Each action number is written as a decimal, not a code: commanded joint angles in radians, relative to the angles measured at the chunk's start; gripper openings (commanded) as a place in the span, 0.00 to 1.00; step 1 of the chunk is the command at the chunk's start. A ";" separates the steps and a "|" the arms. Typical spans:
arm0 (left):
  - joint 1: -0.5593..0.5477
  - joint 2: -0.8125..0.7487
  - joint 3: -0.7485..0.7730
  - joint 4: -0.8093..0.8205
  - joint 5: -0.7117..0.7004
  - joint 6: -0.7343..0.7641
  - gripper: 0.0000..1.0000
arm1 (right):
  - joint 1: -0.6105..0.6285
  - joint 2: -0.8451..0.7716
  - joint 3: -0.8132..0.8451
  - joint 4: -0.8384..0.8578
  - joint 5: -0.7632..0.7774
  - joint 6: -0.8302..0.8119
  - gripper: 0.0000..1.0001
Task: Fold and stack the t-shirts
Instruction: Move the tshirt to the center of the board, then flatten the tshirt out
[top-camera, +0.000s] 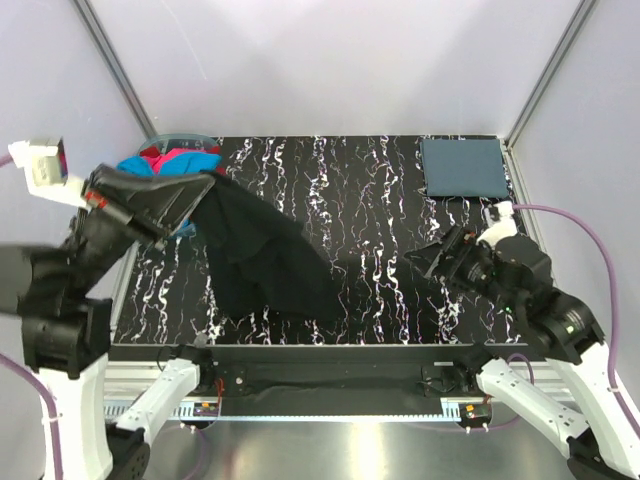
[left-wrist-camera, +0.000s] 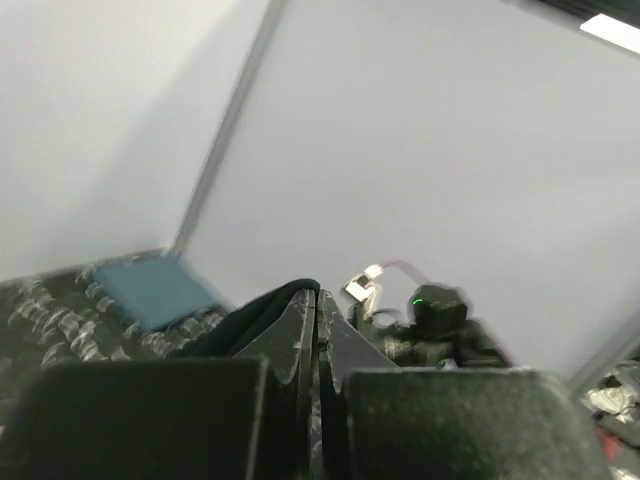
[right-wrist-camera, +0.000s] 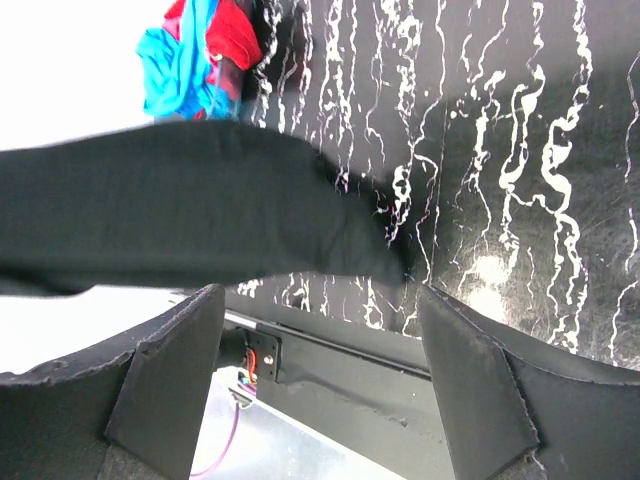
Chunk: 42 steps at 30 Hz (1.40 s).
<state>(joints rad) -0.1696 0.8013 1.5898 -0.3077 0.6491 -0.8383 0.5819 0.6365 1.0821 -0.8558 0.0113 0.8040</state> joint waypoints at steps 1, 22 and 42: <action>-0.008 -0.030 -0.204 0.270 -0.025 -0.212 0.00 | 0.006 -0.017 0.041 -0.058 0.047 -0.017 0.85; -0.481 0.986 -0.005 0.256 -0.032 0.010 0.54 | 0.004 0.116 -0.053 -0.048 0.277 0.067 0.84; -0.076 0.300 -0.663 -0.136 -0.350 0.380 0.60 | 0.074 0.831 -0.062 0.509 0.073 0.648 0.53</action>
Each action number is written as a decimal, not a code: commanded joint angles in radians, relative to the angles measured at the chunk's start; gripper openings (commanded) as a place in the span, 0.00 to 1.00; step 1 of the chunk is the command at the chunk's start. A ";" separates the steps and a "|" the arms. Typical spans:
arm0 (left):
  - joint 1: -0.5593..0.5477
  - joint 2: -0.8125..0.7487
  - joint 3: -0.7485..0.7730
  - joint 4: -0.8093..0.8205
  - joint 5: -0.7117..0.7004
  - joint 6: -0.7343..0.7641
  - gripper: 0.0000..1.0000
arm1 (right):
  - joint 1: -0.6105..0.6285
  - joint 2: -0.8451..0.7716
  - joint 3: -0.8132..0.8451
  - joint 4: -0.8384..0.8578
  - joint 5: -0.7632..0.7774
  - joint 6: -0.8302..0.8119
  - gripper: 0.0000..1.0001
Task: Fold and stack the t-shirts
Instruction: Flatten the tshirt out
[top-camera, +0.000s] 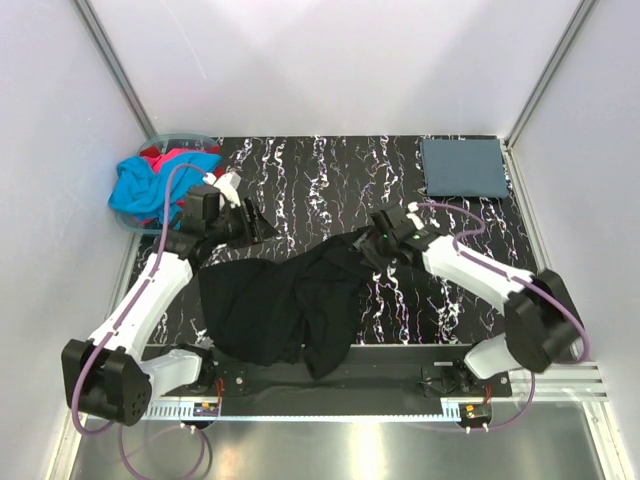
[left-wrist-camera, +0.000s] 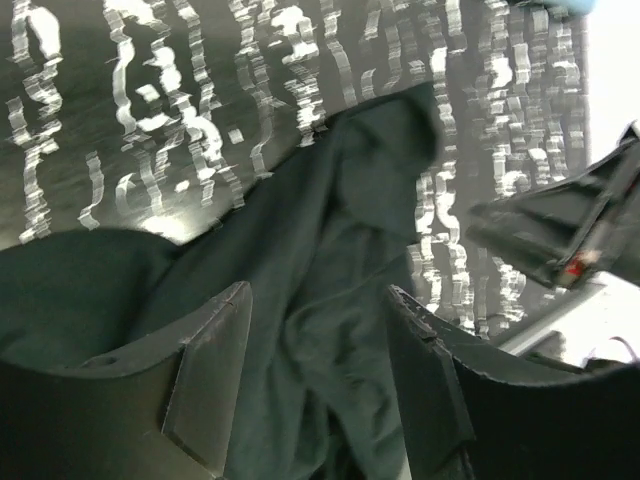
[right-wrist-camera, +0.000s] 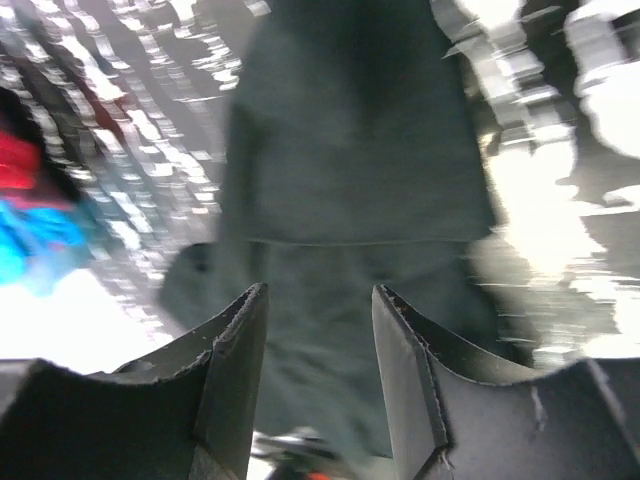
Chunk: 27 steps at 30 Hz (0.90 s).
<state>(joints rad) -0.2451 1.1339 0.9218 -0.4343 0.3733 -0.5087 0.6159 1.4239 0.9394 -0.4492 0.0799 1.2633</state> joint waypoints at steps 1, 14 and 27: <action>0.001 -0.040 0.002 -0.011 -0.085 0.053 0.60 | 0.050 0.090 0.087 0.103 0.000 0.233 0.53; 0.000 -0.140 -0.026 -0.060 -0.222 0.141 0.61 | 0.145 0.294 0.182 0.172 0.014 0.634 0.45; 0.000 -0.151 -0.032 -0.060 -0.198 0.139 0.61 | 0.150 0.359 0.180 0.172 0.043 0.749 0.45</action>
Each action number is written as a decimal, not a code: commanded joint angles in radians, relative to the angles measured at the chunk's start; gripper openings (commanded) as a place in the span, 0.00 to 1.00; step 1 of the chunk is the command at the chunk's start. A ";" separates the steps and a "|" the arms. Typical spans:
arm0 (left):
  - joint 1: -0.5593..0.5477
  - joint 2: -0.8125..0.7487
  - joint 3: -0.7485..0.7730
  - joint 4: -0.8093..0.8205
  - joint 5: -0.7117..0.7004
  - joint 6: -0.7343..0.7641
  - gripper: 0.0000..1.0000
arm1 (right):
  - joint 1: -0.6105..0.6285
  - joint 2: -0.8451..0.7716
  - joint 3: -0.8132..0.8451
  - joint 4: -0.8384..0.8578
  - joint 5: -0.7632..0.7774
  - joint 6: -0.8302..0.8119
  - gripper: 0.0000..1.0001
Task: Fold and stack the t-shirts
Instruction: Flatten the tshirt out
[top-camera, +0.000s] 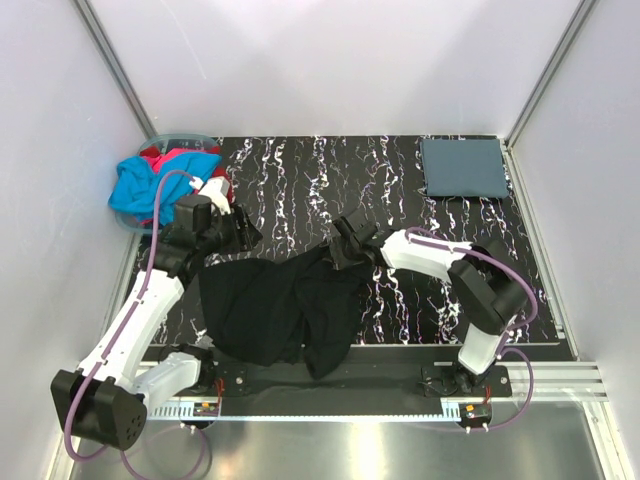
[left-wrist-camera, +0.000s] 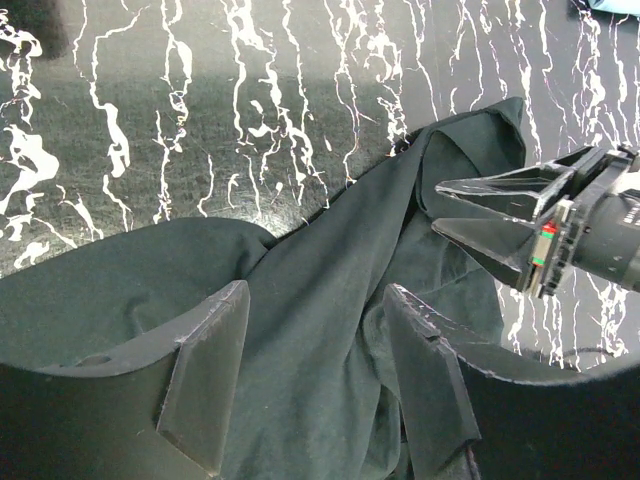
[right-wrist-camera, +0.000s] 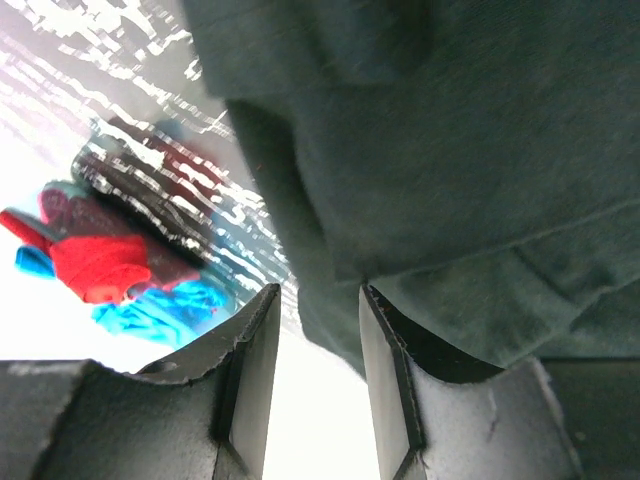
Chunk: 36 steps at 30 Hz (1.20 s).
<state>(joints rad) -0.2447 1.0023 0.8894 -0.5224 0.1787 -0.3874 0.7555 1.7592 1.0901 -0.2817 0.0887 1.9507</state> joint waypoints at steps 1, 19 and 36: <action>-0.001 -0.018 0.002 0.028 -0.004 0.018 0.61 | 0.010 0.026 0.028 0.004 0.039 0.063 0.45; -0.001 -0.013 0.003 0.030 -0.010 0.019 0.61 | 0.010 0.020 0.013 0.016 0.008 0.083 0.43; 0.001 -0.018 0.002 0.036 0.008 0.016 0.61 | 0.024 0.036 -0.059 0.084 -0.037 0.108 0.49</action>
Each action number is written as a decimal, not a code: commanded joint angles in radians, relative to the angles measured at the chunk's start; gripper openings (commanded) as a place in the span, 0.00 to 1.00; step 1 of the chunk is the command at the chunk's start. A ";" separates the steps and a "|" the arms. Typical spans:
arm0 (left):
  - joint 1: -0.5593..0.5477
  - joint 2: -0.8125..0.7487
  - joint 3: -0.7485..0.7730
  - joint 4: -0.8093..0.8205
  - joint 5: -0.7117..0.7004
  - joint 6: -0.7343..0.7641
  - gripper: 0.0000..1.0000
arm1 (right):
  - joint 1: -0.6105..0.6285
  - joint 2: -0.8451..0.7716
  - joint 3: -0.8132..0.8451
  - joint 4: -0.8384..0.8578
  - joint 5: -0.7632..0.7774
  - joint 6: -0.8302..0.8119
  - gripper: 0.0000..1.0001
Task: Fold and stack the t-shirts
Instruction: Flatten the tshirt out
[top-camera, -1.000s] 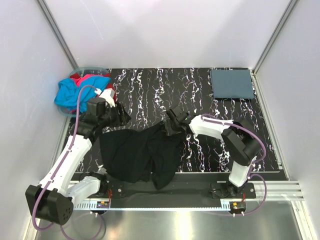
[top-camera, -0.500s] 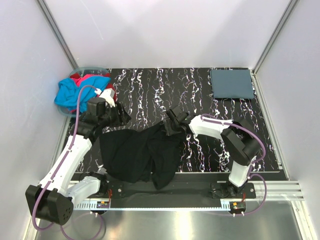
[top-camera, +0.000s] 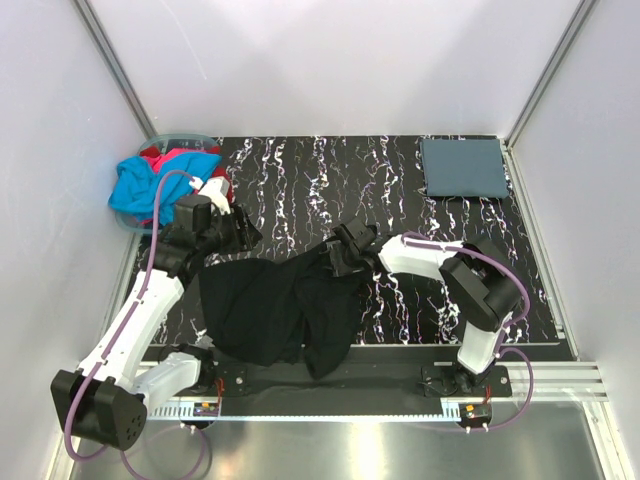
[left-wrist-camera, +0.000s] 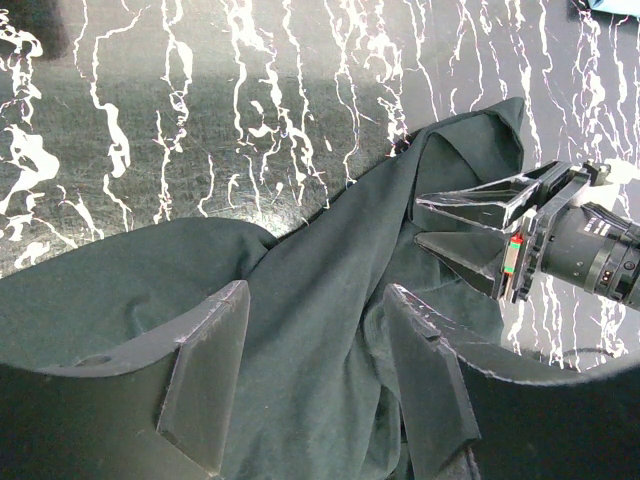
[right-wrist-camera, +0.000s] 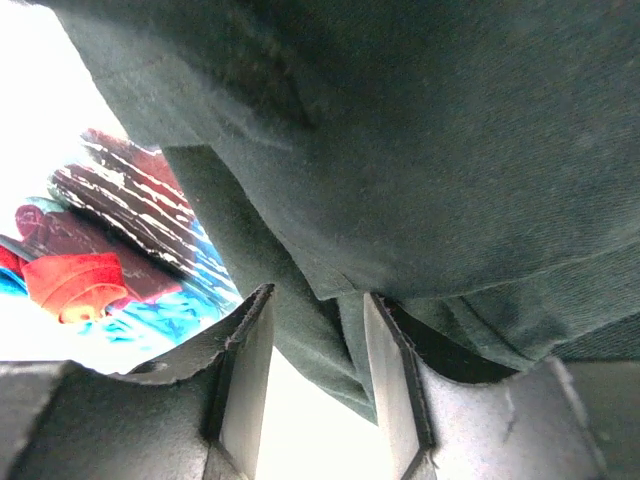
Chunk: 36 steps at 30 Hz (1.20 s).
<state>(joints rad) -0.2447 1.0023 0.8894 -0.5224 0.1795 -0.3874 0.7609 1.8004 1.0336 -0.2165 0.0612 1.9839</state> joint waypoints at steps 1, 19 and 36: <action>-0.001 -0.018 0.003 0.036 0.009 0.016 0.61 | 0.028 -0.006 -0.004 0.017 -0.009 0.085 0.49; -0.001 -0.008 -0.006 0.045 0.029 0.012 0.61 | -0.009 -0.065 -0.118 0.043 0.247 0.024 0.12; -0.002 0.202 0.058 0.000 0.038 0.056 0.60 | -0.156 -0.475 -0.179 0.032 0.299 -0.657 0.00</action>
<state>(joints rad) -0.2447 1.1439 0.8879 -0.5274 0.1974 -0.3634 0.6441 1.3609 0.9058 -0.1616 0.3733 1.4864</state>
